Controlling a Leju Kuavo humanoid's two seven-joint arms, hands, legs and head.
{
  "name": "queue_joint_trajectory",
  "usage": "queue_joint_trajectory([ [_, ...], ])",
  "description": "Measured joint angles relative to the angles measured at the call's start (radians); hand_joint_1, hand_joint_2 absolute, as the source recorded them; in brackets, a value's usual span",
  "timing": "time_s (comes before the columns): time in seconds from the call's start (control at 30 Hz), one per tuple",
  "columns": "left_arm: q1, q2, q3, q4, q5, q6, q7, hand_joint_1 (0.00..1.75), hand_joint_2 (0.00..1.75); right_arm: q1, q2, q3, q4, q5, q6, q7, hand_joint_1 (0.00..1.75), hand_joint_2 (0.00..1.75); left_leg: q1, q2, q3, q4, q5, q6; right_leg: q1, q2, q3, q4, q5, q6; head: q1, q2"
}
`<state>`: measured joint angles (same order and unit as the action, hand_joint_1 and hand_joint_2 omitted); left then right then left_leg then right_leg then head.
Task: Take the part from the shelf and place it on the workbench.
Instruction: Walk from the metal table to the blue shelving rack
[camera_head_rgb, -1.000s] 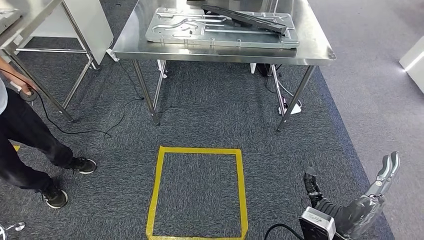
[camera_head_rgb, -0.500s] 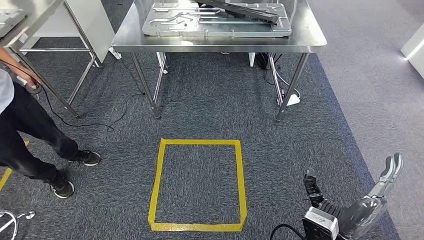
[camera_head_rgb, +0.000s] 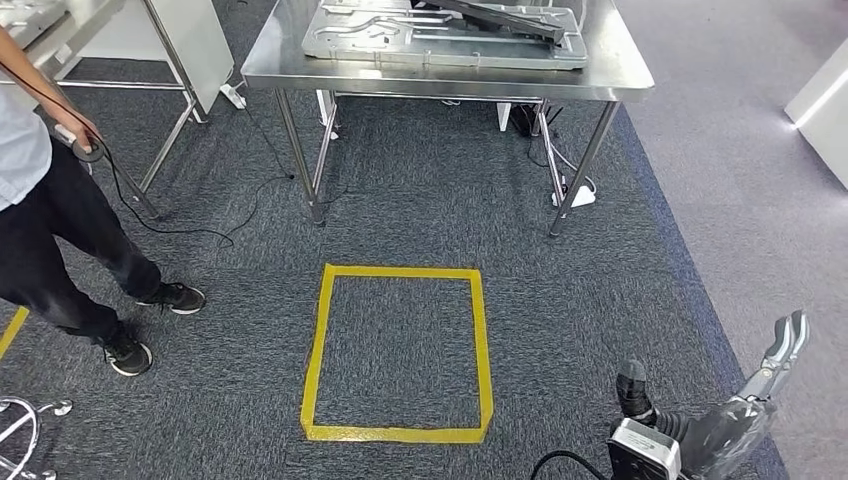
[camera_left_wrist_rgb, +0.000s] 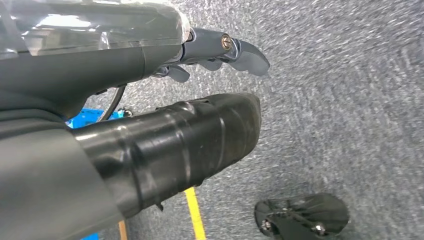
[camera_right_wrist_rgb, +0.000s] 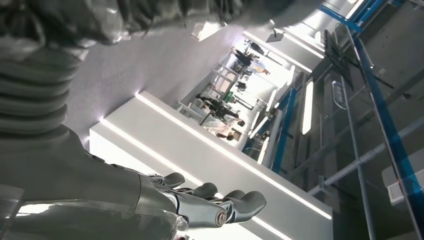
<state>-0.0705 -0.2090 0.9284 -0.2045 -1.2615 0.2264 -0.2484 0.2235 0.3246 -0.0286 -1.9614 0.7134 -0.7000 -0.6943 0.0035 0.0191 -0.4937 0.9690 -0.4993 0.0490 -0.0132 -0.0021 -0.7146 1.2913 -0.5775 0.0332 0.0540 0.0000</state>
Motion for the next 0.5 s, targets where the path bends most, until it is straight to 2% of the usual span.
queue_joint_trajectory([
  [0.03, 0.000, 0.000, 0.001, 0.000, 0.000, 0.000, -0.001, 0.00, 0.00, 0.001, 0.000, 0.000, 0.001, 0.000, 0.000, 0.000, 0.00, 0.00, 0.000, 0.004, -0.005, 0.004, 0.003, -0.001, 0.000, -0.001, 0.030, -0.035, 0.019, -0.002, 0.000, 0.000],
  [0.07, 0.000, 0.000, 0.001, 0.000, 0.000, 0.000, -0.001, 0.00, 0.00, 0.002, 0.000, 0.000, 0.002, 0.000, 0.000, 0.000, 0.00, 0.00, -0.001, 0.008, -0.007, 0.008, 0.003, -0.002, 0.001, -0.008, 0.076, -0.101, 0.047, -0.006, 0.000, 0.000],
  [0.1, 0.001, 0.000, 0.002, 0.000, 0.000, -0.001, -0.001, 0.00, 0.00, 0.002, 0.000, 0.000, 0.002, 0.000, 0.000, 0.000, 0.00, 0.00, -0.002, 0.012, -0.010, 0.013, 0.003, -0.004, 0.004, -0.024, 0.121, -0.174, 0.068, -0.011, 0.000, 0.000],
  [0.13, 0.001, -0.001, 0.002, 0.000, 0.000, -0.001, -0.001, 0.00, 0.00, 0.002, 0.000, 0.000, 0.002, 0.000, 0.000, 0.000, 0.00, 0.00, -0.005, 0.016, -0.012, 0.018, 0.001, -0.008, 0.008, -0.038, 0.154, -0.233, 0.083, -0.017, 0.000, 0.000],
  [0.17, 0.001, -0.001, 0.002, 0.000, 0.000, -0.001, -0.002, 0.00, 0.00, 0.002, 0.000, 0.000, 0.002, 0.000, 0.000, 0.000, 0.00, 0.00, -0.007, 0.022, -0.014, 0.022, 0.000, -0.012, 0.013, -0.049, 0.171, -0.267, 0.089, -0.023, 0.000, 0.000],
  [0.2, 0.001, -0.001, 0.003, 0.000, 0.000, -0.001, -0.002, 0.00, 0.00, 0.002, 0.000, 0.001, 0.003, 0.000, 0.000, 0.000, 0.00, 0.00, -0.009, 0.029, -0.016, 0.024, 0.000, -0.017, 0.017, -0.052, 0.172, -0.279, 0.087, -0.029, 0.000, 0.000],
  [0.27, 0.000, -0.001, 0.003, 0.000, 0.000, -0.001, -0.002, 0.00, 0.00, 0.002, 0.000, 0.001, 0.003, 0.000, 0.000, 0.000, 0.00, 0.00, -0.009, 0.040, -0.018, 0.027, -0.003, -0.027, 0.015, -0.035, 0.166, -0.282, 0.094, -0.039, 0.000, 0.000],
  [0.33, -0.002, -0.001, 0.004, 0.000, -0.002, -0.001, -0.002, 0.00, 0.00, 0.002, 0.001, 0.002, 0.004, 0.000, 0.000, 0.000, 0.00, 0.00, -0.007, 0.023, -0.032, 0.063, -0.033, -0.039, 0.009, -0.021, 0.162, -0.288, 0.102, -0.052, -0.001, 0.000],
  [0.4, -0.003, -0.001, 0.005, 0.000, -0.003, -0.001, -0.002, 0.00, 0.00, 0.002, 0.001, 0.004, 0.005, 0.000, 0.000, 0.000, 0.00, 0.00, -0.002, -0.004, -0.081, 0.174, -0.099, -0.047, 0.007, -0.009, 0.156, -0.289, 0.108, -0.060, -0.001, 0.000],
  [0.43, -0.002, -0.001, 0.006, 0.000, -0.003, -0.001, -0.001, 0.00, 0.00, 0.002, 0.001, 0.005, 0.006, 0.000, 0.000, 0.000, 0.00, 0.00, -0.001, -0.008, -0.112, 0.243, -0.130, -0.050, 0.007, -0.002, 0.152, -0.289, 0.111, -0.062, -0.001, 0.000],
  [0.47, -0.001, -0.001, 0.007, 0.000, -0.003, -0.001, -0.001, 0.00, 0.00, 0.002, 0.001, 0.005, 0.007, 0.000, 0.000, 0.000, 0.00, 0.00, 0.001, -0.010, -0.135, 0.295, -0.147, -0.052, 0.008, 0.007, 0.148, -0.288, 0.113, -0.062, -0.001, 0.000],
  [0.5, 0.001, -0.001, 0.007, 0.000, -0.003, -0.001, -0.001, 0.00, 0.00, 0.003, 0.001, 0.005, 0.008, 0.000, 0.000, 0.000, 0.00, 0.00, 0.003, -0.010, -0.143, 0.313, -0.143, -0.054, 0.007, 0.017, 0.146, -0.286, 0.114, -0.061, -0.001, 0.000],
])
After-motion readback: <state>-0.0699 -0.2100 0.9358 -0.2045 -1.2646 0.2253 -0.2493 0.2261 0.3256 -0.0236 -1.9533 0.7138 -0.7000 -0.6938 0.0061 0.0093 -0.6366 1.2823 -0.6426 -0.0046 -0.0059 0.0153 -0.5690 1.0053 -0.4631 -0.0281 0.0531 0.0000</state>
